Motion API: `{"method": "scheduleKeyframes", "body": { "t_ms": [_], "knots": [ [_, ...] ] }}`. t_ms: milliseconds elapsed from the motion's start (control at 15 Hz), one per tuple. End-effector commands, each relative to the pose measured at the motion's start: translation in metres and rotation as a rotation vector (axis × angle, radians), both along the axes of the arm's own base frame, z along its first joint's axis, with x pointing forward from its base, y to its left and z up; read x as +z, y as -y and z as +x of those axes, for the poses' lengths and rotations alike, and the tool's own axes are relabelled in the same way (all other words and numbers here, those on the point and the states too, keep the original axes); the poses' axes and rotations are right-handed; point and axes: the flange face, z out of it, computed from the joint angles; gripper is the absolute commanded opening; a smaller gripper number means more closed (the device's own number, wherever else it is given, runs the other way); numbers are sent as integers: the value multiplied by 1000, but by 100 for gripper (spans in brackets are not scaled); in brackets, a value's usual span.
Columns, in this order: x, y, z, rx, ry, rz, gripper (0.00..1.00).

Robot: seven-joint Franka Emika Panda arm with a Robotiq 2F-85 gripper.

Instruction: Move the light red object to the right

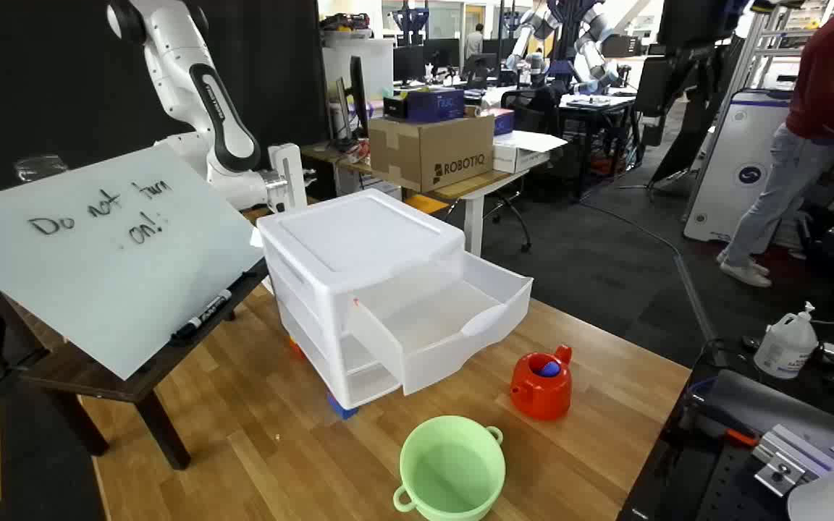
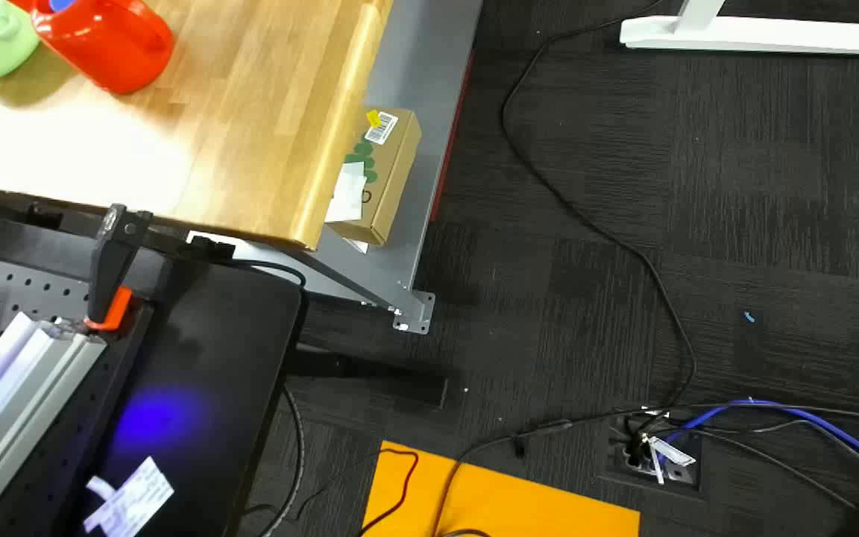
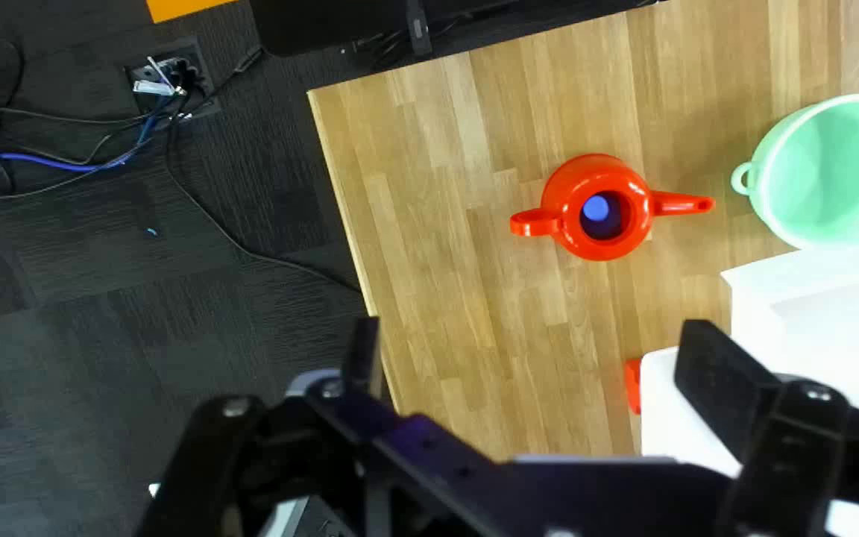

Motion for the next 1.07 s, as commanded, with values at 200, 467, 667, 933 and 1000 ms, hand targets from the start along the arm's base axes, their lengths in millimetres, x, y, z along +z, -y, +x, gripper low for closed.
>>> {"method": "scheduleKeyframes", "body": {
  "t_ms": [200, 467, 667, 933, 1000],
  "knots": [
    [1, 0, 0, 0, 1, 0, 100],
    [1, 0, 0, 0, 1, 0, 100],
    [1, 0, 0, 0, 1, 0, 100],
    [0, 0, 1, 4, -9, 10, 100],
    [-1, -1, 1, 17, -35, 50, 100]
  ]
}}
